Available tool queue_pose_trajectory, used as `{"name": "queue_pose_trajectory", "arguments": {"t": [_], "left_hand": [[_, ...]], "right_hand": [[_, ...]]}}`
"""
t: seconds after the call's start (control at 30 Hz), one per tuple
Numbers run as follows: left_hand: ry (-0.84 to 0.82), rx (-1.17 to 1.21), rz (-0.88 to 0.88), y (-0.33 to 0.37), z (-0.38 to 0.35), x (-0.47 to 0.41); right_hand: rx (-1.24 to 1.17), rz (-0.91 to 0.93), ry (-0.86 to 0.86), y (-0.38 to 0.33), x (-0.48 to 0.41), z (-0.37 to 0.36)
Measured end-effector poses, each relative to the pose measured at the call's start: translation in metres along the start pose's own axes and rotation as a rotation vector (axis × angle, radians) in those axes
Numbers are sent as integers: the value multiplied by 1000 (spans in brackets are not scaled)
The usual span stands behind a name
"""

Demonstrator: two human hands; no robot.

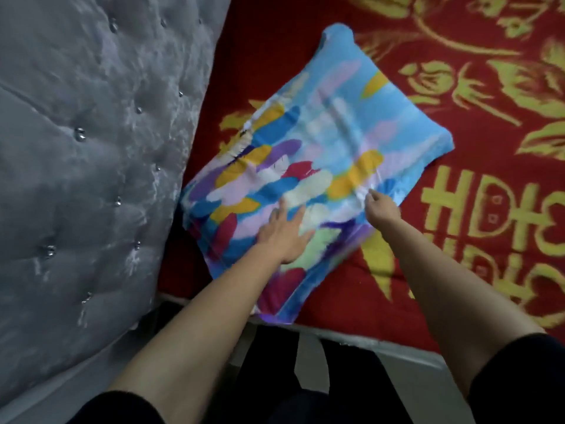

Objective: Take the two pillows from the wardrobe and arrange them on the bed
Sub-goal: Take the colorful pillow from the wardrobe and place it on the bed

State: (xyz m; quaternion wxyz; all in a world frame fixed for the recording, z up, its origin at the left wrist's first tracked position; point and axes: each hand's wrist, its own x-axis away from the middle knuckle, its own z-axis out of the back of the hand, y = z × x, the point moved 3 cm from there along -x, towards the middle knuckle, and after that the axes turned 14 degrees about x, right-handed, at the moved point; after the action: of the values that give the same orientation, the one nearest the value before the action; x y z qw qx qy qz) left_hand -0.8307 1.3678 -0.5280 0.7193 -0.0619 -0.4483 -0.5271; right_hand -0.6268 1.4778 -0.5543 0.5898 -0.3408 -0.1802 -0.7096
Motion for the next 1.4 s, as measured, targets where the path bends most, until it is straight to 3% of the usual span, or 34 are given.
{"name": "queue_pose_trajectory", "arguments": {"t": [0.07, 0.17, 0.3, 0.43, 0.57, 0.67, 0.87, 1.03, 1.17, 1.3, 1.4], "left_hand": [[-76, 50, 136, -30, -4, -19], [-6, -3, 253, -71, 14, -49], [199, 13, 204, -90, 50, -92], [284, 130, 212, -97, 72, -135], [409, 262, 213, -109, 69, -160], [532, 160, 216, -117, 72, -167], [560, 84, 134, -104, 94, -167], [825, 223, -33, -82, 113, -140], [1038, 442, -62, -76, 156, -129], [1198, 528, -87, -81, 207, -135], [1189, 433, -47, -96, 234, -148]], "right_hand": [[-180, -5, -102, 1, 3, -26], [-277, -71, -156, -2, -1, -60], [-475, -270, -215, -16, 4, -97], [-571, -301, -126, -29, 2, -124], [-513, -165, 110, -23, -3, -136], [-464, -63, 233, -24, 0, -135], [-338, -16, 437, -46, 3, -113], [-291, 24, 631, -67, -4, -65], [-304, 186, 750, -104, -27, 1], [-300, 312, 756, -152, -67, 51], [8, 437, 467, -170, -108, 54]]}}
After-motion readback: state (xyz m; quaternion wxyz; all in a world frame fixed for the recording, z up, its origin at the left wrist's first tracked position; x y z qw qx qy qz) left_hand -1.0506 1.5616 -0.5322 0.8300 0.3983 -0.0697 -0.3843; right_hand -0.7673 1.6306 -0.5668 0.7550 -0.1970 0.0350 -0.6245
